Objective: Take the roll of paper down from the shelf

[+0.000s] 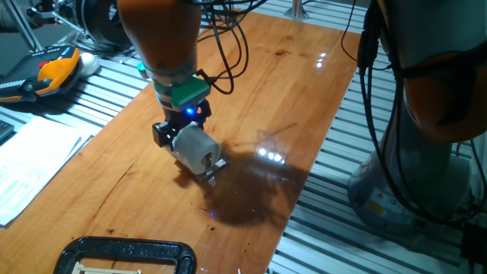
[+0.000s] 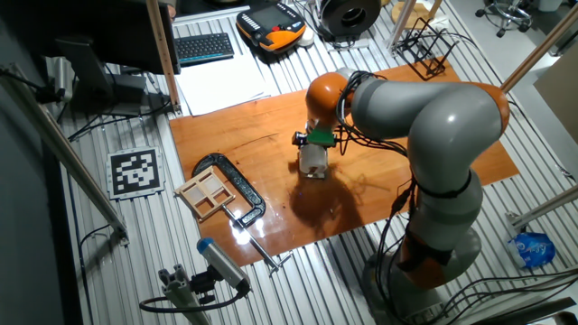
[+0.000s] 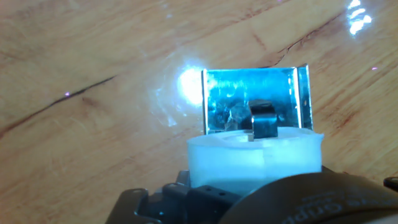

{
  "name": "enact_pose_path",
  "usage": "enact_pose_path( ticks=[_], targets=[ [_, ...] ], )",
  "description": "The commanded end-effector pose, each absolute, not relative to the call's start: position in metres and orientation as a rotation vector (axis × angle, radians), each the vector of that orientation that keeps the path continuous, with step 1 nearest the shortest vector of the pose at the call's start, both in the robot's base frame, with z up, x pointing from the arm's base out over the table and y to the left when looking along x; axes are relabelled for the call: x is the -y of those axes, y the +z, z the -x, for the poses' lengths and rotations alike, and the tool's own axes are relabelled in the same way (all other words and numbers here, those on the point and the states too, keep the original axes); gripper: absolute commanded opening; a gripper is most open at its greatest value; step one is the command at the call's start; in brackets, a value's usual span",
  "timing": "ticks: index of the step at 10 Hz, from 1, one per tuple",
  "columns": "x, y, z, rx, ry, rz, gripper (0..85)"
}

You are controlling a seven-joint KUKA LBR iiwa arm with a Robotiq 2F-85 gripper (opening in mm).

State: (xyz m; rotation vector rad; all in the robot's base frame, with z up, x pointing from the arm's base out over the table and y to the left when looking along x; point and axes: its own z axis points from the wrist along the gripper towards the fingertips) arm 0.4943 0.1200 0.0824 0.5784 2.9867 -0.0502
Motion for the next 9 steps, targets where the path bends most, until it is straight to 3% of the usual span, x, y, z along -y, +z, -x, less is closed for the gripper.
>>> enact_pose_path(
  ticks=[1, 2, 3, 4, 5, 9],
  targets=[
    [-0.1204, 0.081, -0.4941, -2.987, -0.056, -0.566, 85.0],
    [-0.1204, 0.0812, -0.4942, -2.99, -0.085, -0.537, 68.0],
    [-0.1206, 0.082, -0.4951, -3.014, -0.123, -0.498, 68.0],
    [-0.1202, 0.0819, -0.4956, -3.028, -0.127, -0.463, 34.0],
    [-0.1201, 0.0819, -0.496, -3.044, -0.121, -0.443, 17.0],
    [-0.1191, 0.0865, -0.503, -3.066, -0.132, -0.433, 17.0]
  ],
)
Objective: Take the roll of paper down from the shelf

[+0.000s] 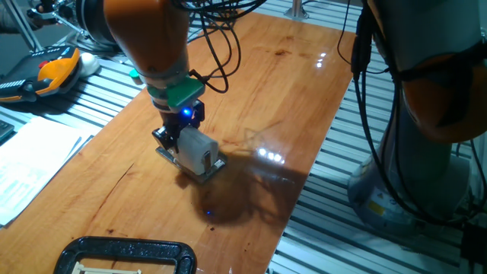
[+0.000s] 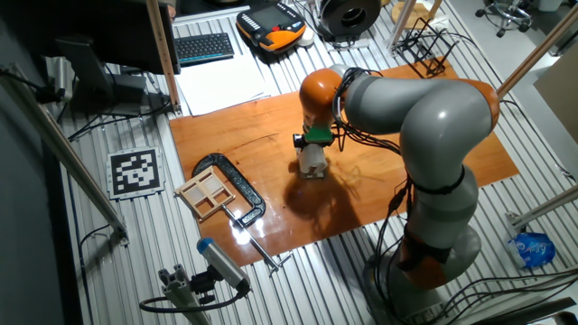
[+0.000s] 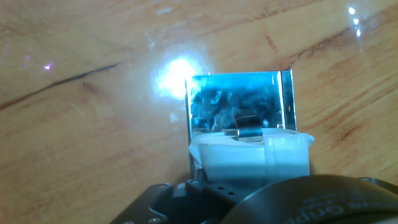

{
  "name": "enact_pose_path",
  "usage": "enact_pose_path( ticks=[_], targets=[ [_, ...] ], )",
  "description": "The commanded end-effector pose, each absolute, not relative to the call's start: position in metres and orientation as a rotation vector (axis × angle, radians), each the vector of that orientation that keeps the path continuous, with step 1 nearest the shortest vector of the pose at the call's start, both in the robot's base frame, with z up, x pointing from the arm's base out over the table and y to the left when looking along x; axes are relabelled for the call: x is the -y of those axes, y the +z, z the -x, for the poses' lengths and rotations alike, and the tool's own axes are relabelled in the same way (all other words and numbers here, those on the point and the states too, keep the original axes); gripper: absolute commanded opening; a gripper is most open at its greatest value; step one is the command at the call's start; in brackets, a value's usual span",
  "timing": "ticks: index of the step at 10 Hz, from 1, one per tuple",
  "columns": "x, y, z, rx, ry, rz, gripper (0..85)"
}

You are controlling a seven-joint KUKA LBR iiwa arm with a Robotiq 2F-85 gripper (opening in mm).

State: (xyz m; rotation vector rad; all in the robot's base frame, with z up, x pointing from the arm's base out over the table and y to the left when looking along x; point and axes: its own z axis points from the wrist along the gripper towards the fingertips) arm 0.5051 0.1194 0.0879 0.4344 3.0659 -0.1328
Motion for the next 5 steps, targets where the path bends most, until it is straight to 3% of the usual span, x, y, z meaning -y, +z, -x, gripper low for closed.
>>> enact_pose_path(
  ticks=[1, 5],
  targets=[
    [-0.12, 0.089, -0.507, -3.064, -0.136, -0.435, 17.0],
    [-0.119, 0.095, -0.525, -3.058, -0.111, -0.451, 17.0]
  ],
)
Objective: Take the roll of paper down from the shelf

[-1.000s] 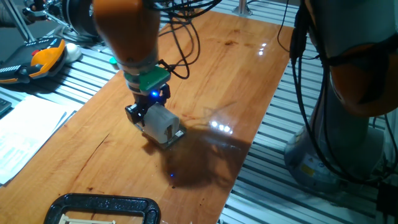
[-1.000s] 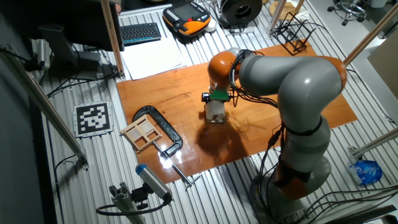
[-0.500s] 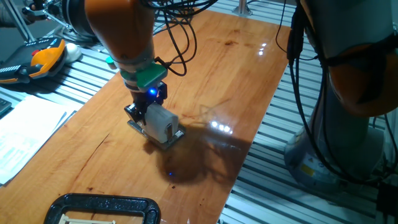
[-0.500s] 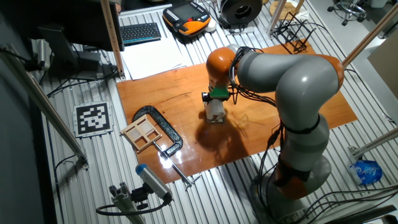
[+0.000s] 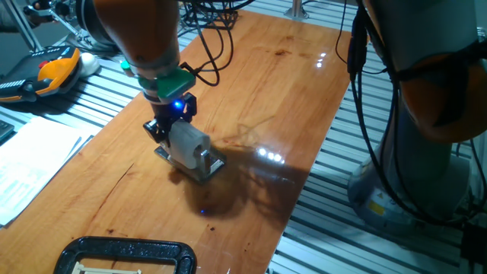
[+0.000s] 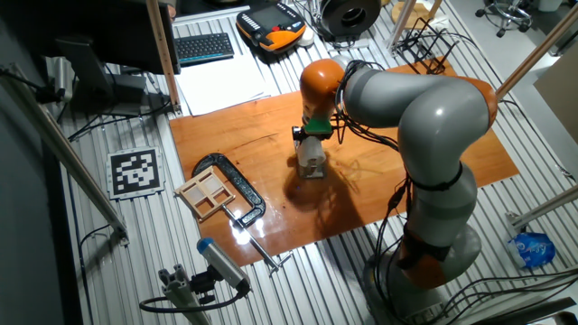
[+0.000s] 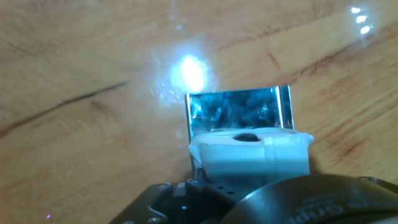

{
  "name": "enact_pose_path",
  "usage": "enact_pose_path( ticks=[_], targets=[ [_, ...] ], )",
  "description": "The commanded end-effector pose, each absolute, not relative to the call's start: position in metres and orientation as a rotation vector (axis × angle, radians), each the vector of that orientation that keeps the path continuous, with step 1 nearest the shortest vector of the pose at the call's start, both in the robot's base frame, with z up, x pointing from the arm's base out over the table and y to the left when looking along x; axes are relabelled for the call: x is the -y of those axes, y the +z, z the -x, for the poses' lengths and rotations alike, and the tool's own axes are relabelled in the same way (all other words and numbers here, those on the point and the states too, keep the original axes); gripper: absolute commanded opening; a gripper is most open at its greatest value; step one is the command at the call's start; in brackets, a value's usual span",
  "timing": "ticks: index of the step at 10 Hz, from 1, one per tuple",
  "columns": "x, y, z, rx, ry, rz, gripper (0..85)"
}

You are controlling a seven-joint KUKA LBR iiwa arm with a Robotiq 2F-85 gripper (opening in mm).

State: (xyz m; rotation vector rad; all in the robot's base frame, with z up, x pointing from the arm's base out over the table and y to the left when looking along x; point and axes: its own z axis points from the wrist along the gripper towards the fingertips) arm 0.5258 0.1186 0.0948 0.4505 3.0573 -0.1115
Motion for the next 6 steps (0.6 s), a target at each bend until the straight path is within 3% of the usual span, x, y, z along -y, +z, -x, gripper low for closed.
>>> enact_pose_path(
  ticks=[1, 6],
  targets=[
    [-0.118, 0.096, -0.529, -3.054, -0.112, -0.452, 17.0],
    [-0.108, 0.098, -0.56, -3.051, -0.085, -0.445, 17.0]
  ],
)
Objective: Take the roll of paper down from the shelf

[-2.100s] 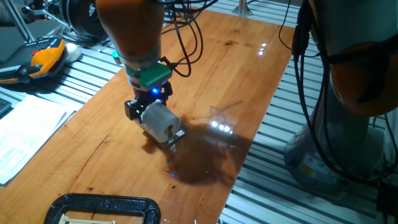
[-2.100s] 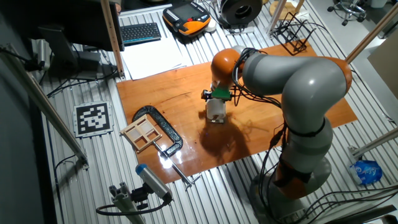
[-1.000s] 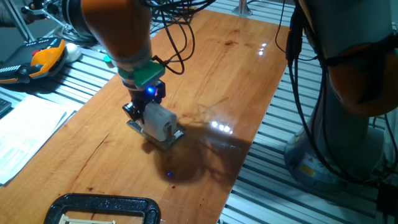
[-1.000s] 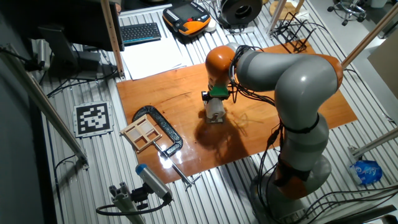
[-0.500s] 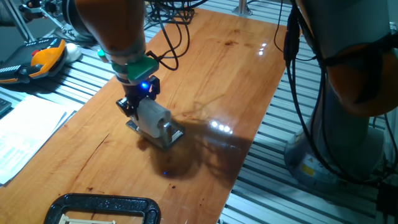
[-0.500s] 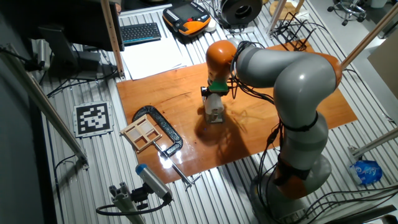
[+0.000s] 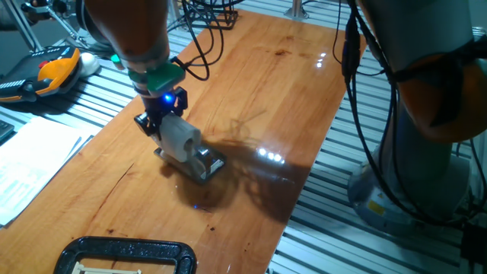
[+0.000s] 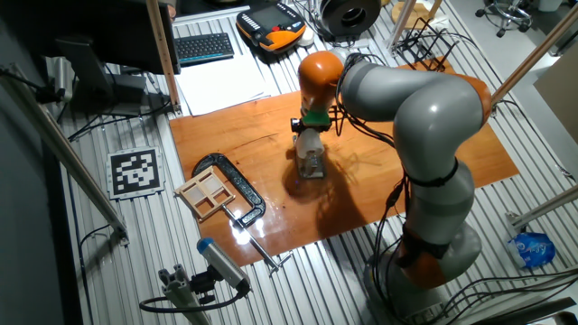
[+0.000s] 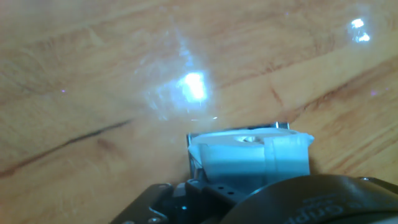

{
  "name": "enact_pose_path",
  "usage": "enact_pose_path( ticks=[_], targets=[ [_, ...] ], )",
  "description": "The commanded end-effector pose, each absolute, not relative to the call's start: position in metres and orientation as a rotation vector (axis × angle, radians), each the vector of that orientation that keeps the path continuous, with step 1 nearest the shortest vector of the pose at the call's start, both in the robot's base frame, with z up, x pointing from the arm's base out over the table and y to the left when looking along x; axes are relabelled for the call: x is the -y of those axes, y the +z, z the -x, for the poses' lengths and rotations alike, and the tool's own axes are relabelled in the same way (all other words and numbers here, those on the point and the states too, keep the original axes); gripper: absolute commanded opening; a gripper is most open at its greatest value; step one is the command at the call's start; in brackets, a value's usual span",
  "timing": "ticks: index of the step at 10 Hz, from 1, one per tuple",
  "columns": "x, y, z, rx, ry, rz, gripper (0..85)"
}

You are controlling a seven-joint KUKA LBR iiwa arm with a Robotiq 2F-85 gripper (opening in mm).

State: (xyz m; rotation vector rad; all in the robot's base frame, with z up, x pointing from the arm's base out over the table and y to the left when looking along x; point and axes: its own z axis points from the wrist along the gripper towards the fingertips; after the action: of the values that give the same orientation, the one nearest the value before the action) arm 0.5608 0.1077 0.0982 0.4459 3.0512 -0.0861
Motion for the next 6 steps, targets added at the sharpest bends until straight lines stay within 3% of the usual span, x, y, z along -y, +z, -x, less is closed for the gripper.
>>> enact_pose_path(
  ticks=[1, 2, 6],
  targets=[
    [-0.105, 0.099, -0.567, -3.05, -0.085, -0.447, 17.0],
    [-0.101, 0.102, -0.573, -3.051, -0.083, -0.45, 0.0],
    [-0.088, 0.111, -0.593, -3.045, -0.038, -0.469, 0.0]
  ],
)
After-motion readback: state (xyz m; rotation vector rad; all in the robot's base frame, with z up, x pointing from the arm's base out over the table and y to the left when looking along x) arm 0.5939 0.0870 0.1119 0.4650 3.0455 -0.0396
